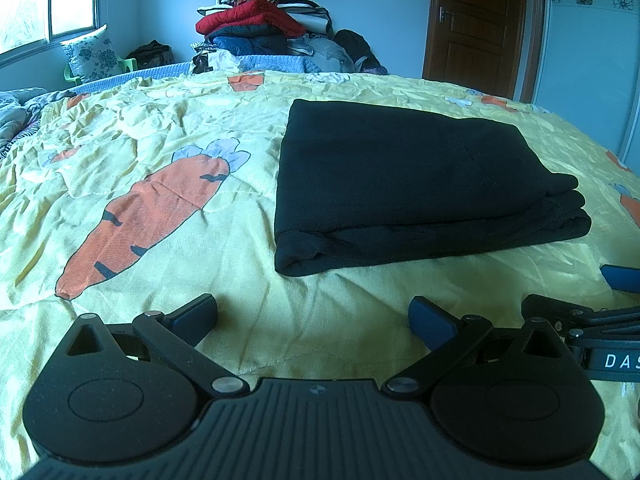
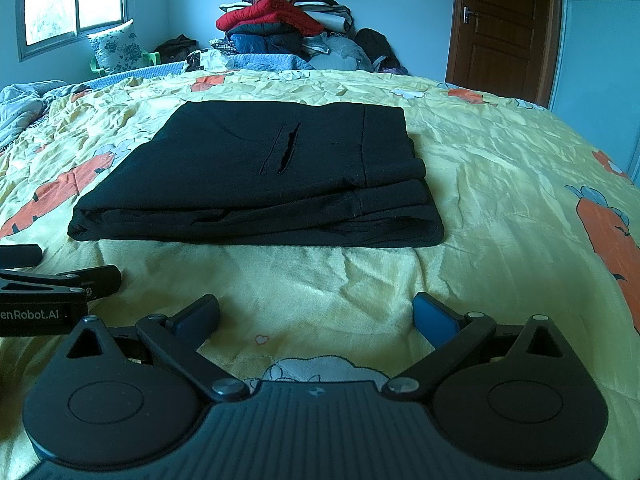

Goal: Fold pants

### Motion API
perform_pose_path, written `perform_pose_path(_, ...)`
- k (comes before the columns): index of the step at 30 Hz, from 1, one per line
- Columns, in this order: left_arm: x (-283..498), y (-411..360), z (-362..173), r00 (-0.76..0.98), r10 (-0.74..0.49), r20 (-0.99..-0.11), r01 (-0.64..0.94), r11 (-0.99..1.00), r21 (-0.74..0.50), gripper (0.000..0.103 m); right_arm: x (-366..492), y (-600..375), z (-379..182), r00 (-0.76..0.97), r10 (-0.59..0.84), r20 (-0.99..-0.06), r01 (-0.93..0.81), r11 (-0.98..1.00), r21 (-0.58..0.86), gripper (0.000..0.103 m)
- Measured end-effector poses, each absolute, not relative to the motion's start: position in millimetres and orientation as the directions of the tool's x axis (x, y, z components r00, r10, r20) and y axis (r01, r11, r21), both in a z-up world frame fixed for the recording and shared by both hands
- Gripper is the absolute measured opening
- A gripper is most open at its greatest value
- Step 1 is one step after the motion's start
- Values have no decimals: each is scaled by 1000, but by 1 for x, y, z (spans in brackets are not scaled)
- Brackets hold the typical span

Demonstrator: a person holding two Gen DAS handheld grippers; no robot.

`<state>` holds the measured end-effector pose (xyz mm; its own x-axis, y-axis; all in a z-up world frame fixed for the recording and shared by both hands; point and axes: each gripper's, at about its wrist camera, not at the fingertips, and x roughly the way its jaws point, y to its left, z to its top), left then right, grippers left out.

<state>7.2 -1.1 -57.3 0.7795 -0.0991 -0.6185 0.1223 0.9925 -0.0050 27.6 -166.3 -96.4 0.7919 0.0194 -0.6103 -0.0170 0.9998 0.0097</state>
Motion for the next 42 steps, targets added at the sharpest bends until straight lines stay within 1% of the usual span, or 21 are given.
perform_pose_path(12,10,-11,-58,779,-101,-619,127,992,-2,103,27,-168,-96,794,26,-608,-20,1000,17,103)
perform_pose_path(15,10,-11,-58,779,-100,-619,126,992,-2,103,26,-175,-91,805,62,-590,-43,998,46,103)
perform_pose_path(17,10,-11,-58,779,-99,-620,126,992,-1,103,27,-181,-87,815,45,-577,-28,999,39,103)
perform_pose_path(21,9,-11,-58,779,-98,-619,125,992,0,103,33,-182,-94,790,66,-609,-66,998,23,103)
perform_pose_path(23,10,-11,-57,778,-98,-620,125,992,0,103,33,-175,-97,791,57,-609,-85,996,-16,103)
perform_pose_path(25,9,-11,-58,779,-99,-619,125,992,0,103,34,-174,-98,789,73,-610,-100,995,-11,103)
perform_pose_path(27,10,-11,-58,778,-98,-620,125,992,0,103,35,-178,-98,786,83,-612,-97,995,10,103)
perform_pose_path(37,10,-11,-58,779,-98,-620,125,992,0,103,30,-167,-98,791,52,-610,-72,997,-7,103)
perform_pose_path(42,10,-11,-57,779,-98,-620,125,992,0,103,30,-168,-98,789,60,-611,-71,997,6,103)
